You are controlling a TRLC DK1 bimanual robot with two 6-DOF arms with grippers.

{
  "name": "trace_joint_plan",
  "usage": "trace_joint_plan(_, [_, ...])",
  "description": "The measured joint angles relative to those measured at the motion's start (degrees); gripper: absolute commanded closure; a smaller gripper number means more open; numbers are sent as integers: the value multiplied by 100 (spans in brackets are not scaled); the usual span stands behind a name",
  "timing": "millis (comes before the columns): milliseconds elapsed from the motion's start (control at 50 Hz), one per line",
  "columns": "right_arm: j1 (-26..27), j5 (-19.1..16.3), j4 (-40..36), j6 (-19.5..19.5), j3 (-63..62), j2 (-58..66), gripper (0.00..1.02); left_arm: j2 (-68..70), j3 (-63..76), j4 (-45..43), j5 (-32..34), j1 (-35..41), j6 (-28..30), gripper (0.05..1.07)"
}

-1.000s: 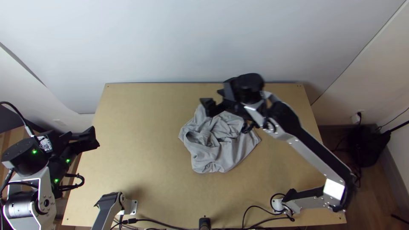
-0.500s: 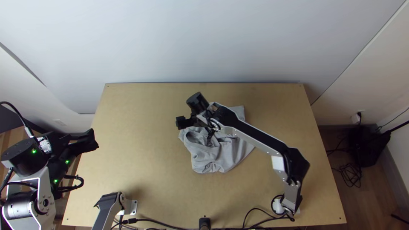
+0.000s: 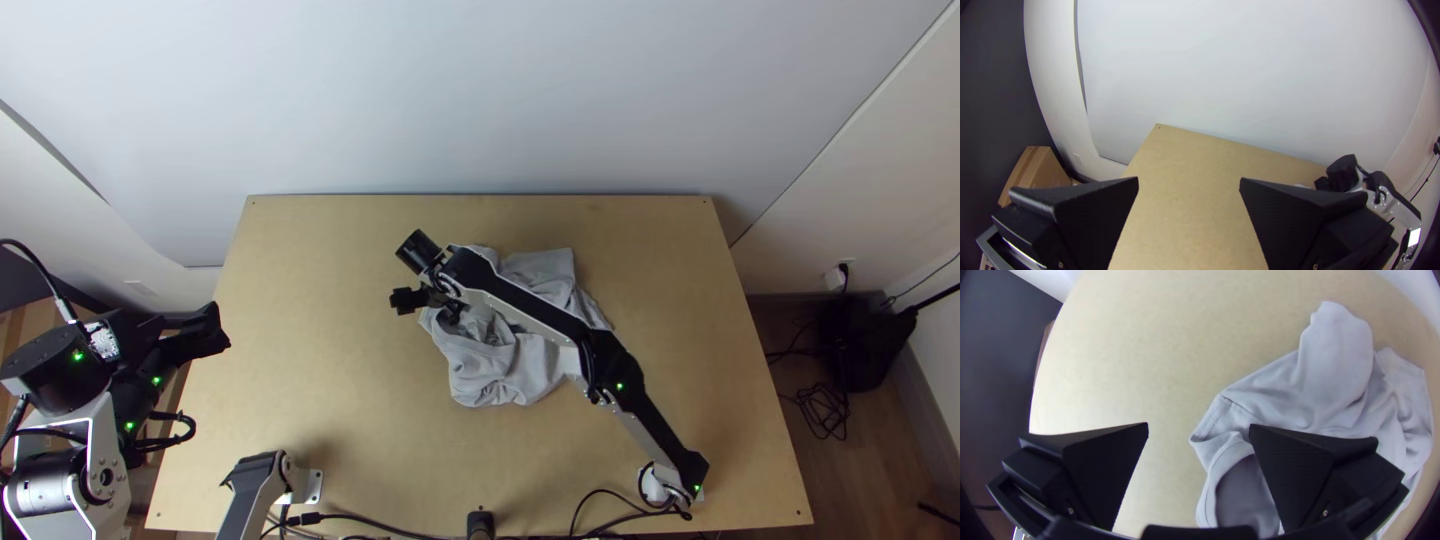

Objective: Fold the t-shirt

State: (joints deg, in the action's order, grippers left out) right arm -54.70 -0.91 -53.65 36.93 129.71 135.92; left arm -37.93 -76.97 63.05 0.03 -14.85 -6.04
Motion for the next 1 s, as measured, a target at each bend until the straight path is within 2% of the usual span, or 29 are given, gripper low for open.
trace_joint_plan(60, [0, 0, -4, 15, 15, 127, 10, 0, 0, 9, 0, 0, 0, 10])
trace_joint_plan(120, [0, 0, 0, 15, 15, 221, 16, 0, 0, 9, 0, 0, 0, 10])
trace_joint_plan(560, [11, 0, 367, 15, 61, 522, 17, 0, 2, 9, -2, 0, 2, 10])
trace_joint_plan(580, [11, 0, 387, 13, 63, 551, 18, 0, 2, 9, -2, 0, 2, 10])
trace_joint_plan(700, [11, 118, 483, 15, 136, 640, 42, 0, 2, 9, -2, -2, 2, 10])
trace_joint_plan(840, [11, 448, 643, -9, 162, 745, 56, 20, 2, 11, -2, -7, 7, 10])
trace_joint_plan(1000, [-2, 761, 671, -186, 243, 852, 58, 72, 2, 11, -4, -28, 48, 10])
